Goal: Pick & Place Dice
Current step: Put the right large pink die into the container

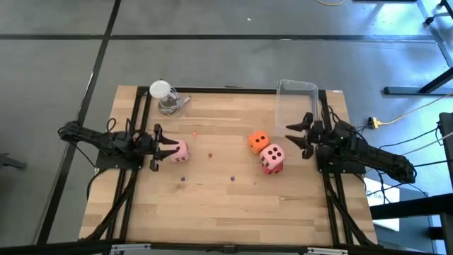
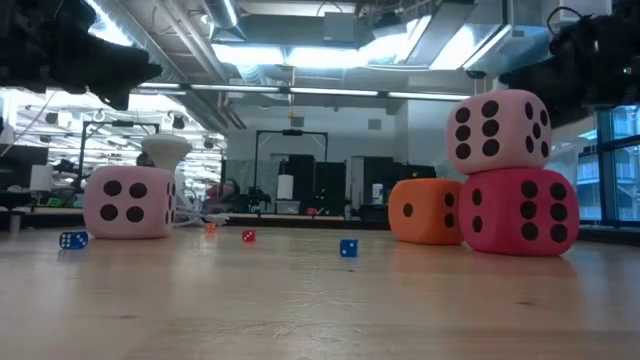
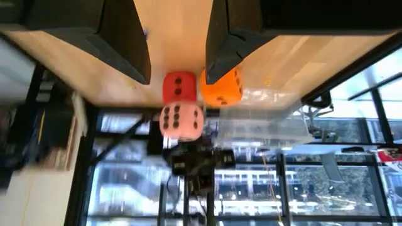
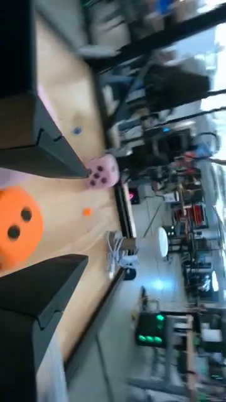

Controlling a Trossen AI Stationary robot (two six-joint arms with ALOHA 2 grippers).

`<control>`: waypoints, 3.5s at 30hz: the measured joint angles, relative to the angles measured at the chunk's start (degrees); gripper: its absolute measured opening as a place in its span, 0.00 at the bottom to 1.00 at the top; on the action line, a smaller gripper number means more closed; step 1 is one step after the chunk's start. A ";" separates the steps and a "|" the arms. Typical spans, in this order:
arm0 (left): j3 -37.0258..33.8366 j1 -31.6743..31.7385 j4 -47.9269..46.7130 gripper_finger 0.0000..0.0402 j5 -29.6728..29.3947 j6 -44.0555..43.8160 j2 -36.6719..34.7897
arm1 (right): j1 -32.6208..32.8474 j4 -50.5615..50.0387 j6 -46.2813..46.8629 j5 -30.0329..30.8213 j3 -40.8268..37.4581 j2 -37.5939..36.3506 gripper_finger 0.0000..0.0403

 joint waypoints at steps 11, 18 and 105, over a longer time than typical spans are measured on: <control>0.19 0.91 19.01 0.36 -6.10 -32.26 -0.02 | 0.00 24.86 20.89 -12.31 0.00 0.00 0.51; 2.47 4.16 18.06 0.36 -2.37 -45.95 -0.02 | 0.00 22.69 25.77 -16.32 5.11 0.58 0.51; 67.01 5.01 -57.29 0.36 0.01 -30.03 38.40 | 11.34 -55.50 -17.11 -8.71 75.92 53.51 0.43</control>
